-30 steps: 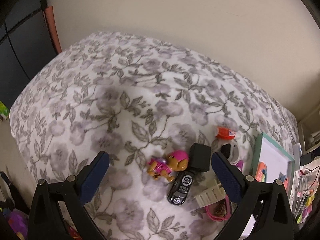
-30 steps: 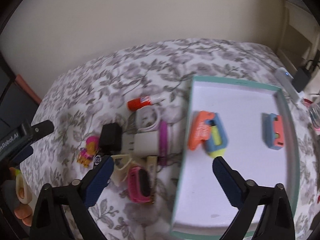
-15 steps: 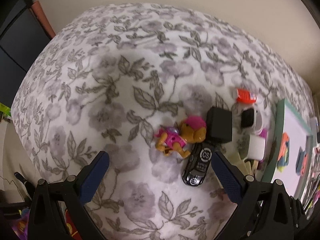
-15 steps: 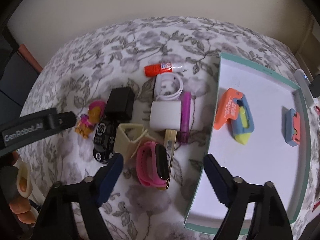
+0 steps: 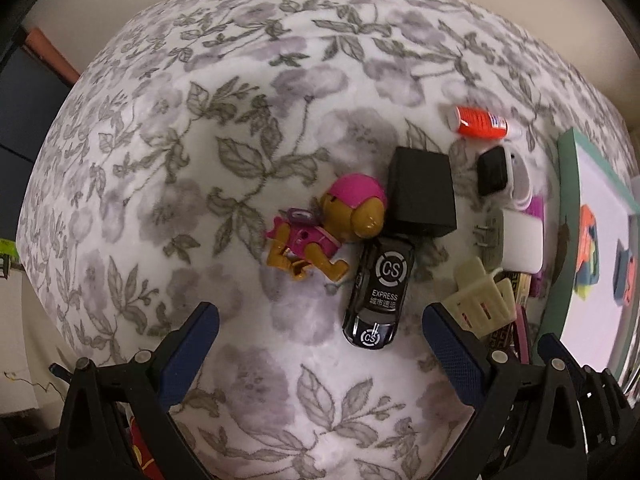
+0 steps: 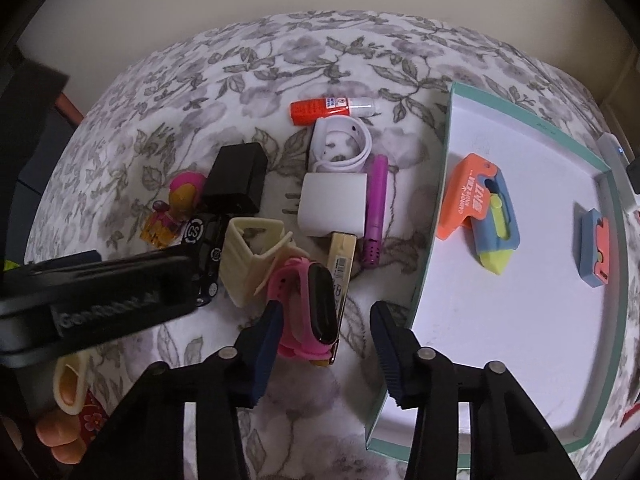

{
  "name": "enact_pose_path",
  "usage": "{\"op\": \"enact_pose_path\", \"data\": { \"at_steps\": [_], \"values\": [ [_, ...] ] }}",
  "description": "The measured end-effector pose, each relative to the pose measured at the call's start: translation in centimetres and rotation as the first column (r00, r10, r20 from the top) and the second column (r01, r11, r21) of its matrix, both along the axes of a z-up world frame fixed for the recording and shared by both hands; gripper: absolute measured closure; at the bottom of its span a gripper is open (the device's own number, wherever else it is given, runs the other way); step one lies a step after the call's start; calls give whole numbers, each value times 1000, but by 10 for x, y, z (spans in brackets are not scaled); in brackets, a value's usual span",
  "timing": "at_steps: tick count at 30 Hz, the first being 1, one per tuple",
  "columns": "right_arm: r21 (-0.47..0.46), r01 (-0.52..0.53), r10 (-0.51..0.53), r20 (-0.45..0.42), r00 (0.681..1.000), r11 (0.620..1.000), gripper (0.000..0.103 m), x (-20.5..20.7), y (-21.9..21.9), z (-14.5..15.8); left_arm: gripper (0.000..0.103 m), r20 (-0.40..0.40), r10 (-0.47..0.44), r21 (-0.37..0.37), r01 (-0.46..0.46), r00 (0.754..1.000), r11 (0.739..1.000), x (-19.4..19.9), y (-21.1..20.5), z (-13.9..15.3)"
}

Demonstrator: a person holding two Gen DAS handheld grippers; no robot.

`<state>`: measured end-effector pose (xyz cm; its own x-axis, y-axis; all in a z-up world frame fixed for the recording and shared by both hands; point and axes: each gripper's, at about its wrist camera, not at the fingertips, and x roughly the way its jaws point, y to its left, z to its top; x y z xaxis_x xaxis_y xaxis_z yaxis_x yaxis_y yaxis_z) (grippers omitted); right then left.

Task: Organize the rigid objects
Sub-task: 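Grasp black CS toy car with left gripper while right gripper grasps pink watch band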

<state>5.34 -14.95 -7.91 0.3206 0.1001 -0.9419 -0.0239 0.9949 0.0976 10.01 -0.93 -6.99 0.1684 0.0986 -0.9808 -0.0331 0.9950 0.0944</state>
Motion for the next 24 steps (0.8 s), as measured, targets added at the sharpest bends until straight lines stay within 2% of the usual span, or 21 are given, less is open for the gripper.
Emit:
{"op": "enact_pose_path", "data": {
  "at_steps": [3, 6, 11, 14, 17, 24],
  "values": [
    [-5, -12, 12, -10, 1000, 1000, 62, 0, 2, -3, 9, -13, -19, 18, 19, 1000, 1000, -1, -5, -4],
    [-13, -18, 17, -22, 1000, 1000, 65, 2, 3, -8, 21, -26, -32, 19, 33, 999, 999, -4, -9, -9],
    [-11, -22, 22, -27, 999, 1000, 65, 3, 5, -10, 40, -43, -57, -20, 56, 997, 998, -1, -17, -16],
    [-8, -26, 26, -35, 999, 1000, 66, 2, 5, -12, 46, -50, -77, -22, 76, 996, 997, -1, -25, -22],
    [-10, -27, 26, -43, 999, 1000, 66, 2, 6, -15, 47, -58, -81, -31, 79, 995, 996, 0, -32, -35],
    [-22, -33, 31, -64, 997, 999, 66, 5, 10, -24, 48, -54, -72, -44, 69, 996, 997, 10, -38, -43]
  ]
}}
